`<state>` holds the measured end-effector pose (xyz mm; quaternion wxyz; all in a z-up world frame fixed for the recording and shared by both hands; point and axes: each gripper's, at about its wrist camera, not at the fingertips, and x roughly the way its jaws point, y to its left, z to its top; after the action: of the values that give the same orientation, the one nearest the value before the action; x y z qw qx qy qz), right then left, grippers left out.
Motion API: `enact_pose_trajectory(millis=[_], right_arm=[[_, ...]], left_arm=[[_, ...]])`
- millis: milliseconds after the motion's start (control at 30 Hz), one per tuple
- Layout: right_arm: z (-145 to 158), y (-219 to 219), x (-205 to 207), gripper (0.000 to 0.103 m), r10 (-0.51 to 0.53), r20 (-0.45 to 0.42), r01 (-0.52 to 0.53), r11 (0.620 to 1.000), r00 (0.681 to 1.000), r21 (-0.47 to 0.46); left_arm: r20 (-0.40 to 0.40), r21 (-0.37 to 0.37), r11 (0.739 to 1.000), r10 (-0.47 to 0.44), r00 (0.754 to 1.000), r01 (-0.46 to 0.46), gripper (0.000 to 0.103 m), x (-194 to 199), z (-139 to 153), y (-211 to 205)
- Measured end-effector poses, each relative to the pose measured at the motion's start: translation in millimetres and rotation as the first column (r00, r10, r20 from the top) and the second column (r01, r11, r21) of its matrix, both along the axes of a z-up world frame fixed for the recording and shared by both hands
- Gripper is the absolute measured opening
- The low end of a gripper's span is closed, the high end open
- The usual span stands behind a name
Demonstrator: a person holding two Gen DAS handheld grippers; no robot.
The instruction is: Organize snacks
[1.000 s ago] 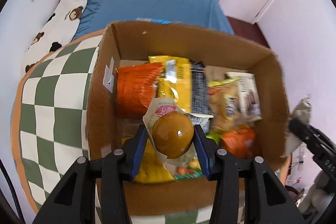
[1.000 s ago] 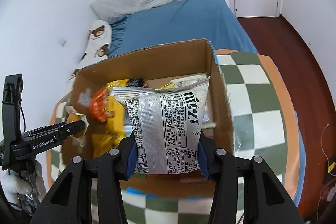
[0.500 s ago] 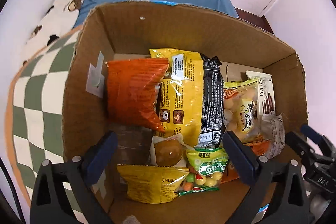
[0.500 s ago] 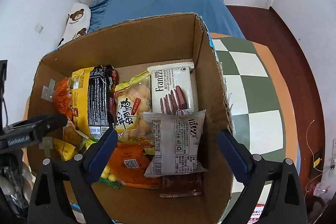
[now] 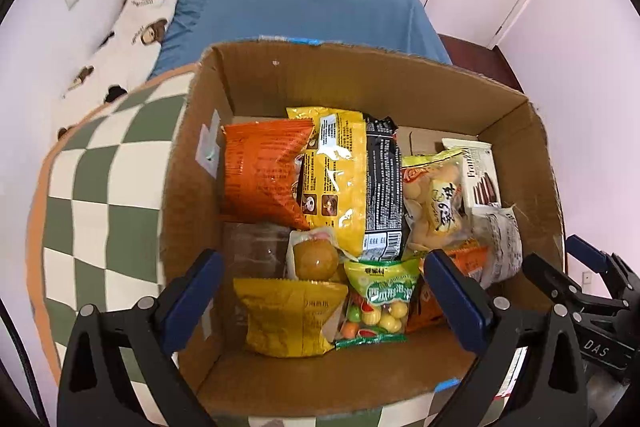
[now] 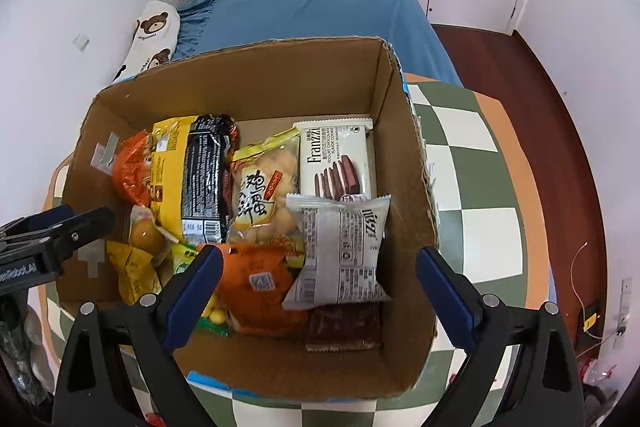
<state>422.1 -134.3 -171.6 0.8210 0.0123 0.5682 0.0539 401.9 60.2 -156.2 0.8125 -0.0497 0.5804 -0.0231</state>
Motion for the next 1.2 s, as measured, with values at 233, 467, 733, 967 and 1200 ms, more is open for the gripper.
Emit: enact_pose_trajectory(millis=[233,467,733,967,1200], right_arm=[[23.0,2.8,-26.3,0.099,0.012,0.054,-0.011,1.0,0.998,-0.009],[62.9,1.4,-64.7,0.099,0.003,0.142,-0.006,1.0,0.99,0.018],[109.2,-1.6,-111.3,0.099,0.022,0.234,-0.025,1.0,0.972,0.011],[135.8,-4.7,-145.3,0.099,0.023,0.275,-0.033,0.999,0.961,0.029],[137.5,-14.3,-165.8,0.099,0.004,0.263,-0.025,0.997,0.965,0.078]], left_arm=[[0.085,0.018,1.0,-0.004,0.996,0.002,0.103,-34.5,31.4,-6.4],[0.196,0.05,0.999,-0.011,0.98,0.002,0.103,-76.3,69.8,-16.0],[0.272,0.045,0.999,-0.025,0.962,0.013,0.103,-122.0,105.0,-26.6],[0.322,0.026,1.0,-0.014,0.947,0.006,0.103,-151.2,129.0,-32.1],[0.306,0.013,1.0,-0.003,0.952,-0.001,0.103,-168.6,122.3,-38.1]])
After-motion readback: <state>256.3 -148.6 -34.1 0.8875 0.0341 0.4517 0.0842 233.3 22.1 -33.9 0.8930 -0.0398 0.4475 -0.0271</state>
